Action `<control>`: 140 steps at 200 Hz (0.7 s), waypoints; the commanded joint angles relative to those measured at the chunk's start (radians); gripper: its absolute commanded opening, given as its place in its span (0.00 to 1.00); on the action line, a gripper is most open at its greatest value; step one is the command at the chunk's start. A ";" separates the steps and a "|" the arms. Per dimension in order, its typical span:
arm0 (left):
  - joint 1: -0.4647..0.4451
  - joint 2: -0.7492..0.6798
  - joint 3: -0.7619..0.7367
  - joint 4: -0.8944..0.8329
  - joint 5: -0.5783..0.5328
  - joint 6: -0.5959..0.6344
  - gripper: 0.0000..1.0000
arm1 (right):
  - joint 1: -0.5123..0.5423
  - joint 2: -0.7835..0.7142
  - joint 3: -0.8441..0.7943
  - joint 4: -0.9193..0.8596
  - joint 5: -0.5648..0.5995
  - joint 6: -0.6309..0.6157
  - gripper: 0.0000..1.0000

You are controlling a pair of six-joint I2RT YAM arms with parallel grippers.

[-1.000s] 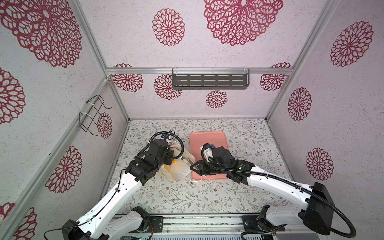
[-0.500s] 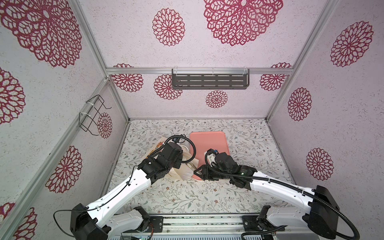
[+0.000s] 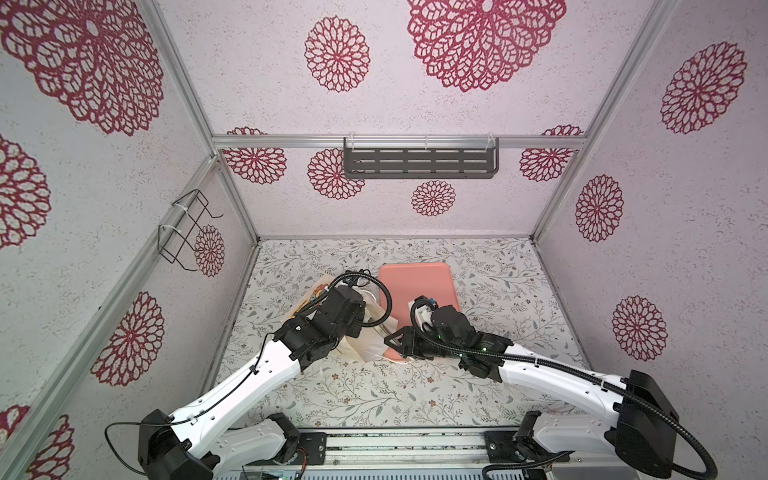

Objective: Take the fake bread out of the paper bag
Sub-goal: 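Insert the tongs into the bag with the right gripper and pinch a yellow bread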

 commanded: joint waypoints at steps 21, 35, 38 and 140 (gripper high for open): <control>-0.008 -0.021 -0.011 0.003 -0.007 -0.011 0.00 | 0.009 0.002 -0.007 0.038 -0.005 0.015 0.42; -0.010 -0.026 -0.011 0.001 -0.007 -0.010 0.00 | 0.010 0.006 -0.014 0.024 -0.002 0.003 0.42; -0.010 -0.027 -0.011 0.001 -0.007 -0.009 0.00 | 0.010 0.006 -0.014 0.022 -0.002 -0.001 0.42; -0.010 -0.039 -0.014 -0.008 -0.009 -0.003 0.00 | 0.013 0.065 0.173 -0.197 -0.034 -0.234 0.45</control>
